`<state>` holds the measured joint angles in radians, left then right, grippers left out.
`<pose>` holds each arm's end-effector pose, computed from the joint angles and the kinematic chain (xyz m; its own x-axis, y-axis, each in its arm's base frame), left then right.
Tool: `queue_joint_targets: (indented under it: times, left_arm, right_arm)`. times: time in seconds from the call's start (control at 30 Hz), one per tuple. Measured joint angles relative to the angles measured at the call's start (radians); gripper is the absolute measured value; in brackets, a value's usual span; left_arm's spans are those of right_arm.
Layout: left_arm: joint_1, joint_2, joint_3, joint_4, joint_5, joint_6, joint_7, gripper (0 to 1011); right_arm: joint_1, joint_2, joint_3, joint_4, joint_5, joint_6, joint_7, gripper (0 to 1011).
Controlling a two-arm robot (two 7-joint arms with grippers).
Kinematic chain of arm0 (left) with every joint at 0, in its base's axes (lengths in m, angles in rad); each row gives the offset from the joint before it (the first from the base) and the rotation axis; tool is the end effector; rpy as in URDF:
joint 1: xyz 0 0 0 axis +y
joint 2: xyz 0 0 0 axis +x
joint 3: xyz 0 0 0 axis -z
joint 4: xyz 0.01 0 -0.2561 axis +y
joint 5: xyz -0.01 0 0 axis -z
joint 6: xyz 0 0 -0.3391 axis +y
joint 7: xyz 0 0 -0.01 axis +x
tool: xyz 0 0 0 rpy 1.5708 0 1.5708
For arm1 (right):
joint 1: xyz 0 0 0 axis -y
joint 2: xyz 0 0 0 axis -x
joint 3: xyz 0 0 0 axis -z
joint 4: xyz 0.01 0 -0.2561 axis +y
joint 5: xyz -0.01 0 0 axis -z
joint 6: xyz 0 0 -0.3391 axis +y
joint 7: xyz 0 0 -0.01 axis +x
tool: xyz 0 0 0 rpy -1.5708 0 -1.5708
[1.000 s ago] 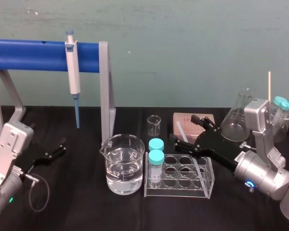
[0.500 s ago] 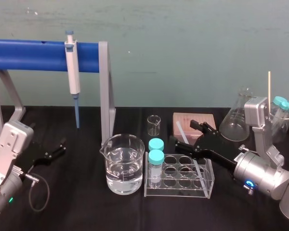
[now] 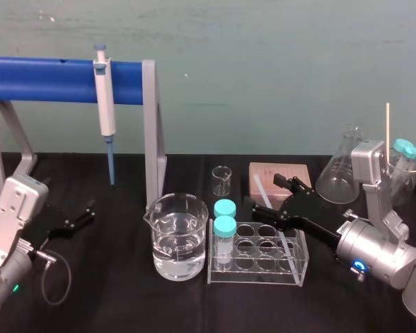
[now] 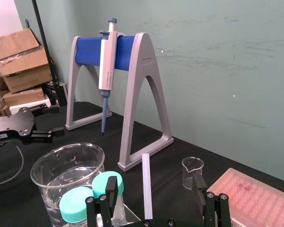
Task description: Pick up the stirring rod with one hand, then place it down.
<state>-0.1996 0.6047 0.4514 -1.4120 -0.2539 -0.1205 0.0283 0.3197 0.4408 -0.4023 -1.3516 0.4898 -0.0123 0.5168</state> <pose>0.3812 0.0554 -0.2807 0.2922 0.8803 0.3738 -0.9553 0.2873 0.0702 0.4199 -0.0224 -0.2478 0.6990 -0.7151 0.0028 0.7141 0.6978 -0.0556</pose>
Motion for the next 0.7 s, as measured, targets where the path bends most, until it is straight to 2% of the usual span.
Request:
queue_joint_targets:
  times: [0.23, 0.53, 0.57, 0.6, 0.63, 0.7]
  left_arm:
    - [0.000, 0.000, 0.000, 0.000, 0.000, 0.000, 0.000, 1000]
    - [0.000, 0.000, 0.000, 0.000, 0.000, 0.000, 0.000, 1000]
    - [0.000, 0.000, 0.000, 0.000, 0.000, 0.000, 0.000, 1000]
    - [0.000, 0.000, 0.000, 0.000, 0.000, 0.000, 0.000, 1000]
    - [0.000, 0.000, 0.000, 0.000, 0.000, 0.000, 0.000, 1000]
    - [0.000, 0.000, 0.000, 0.000, 0.000, 0.000, 0.000, 1000]
  right_arm:
    - [0.000, 0.000, -0.001, 0.000, -0.001, -0.001, 0.000, 916]
    - [0.000, 0.001, -0.001, -0.001, -0.001, -0.001, 0.000, 670]
    - [0.000, 0.001, -0.001, -0.001, -0.001, -0.001, 0.000, 609]
    - [0.000, 0.001, -0.001, -0.001, -0.001, -0.001, 0.000, 595]
    - [0.000, 0.001, -0.001, -0.001, -0.001, -0.002, 0.000, 526]
    - [0.000, 0.001, -0.001, -0.001, -0.001, -0.002, 0.000, 486]
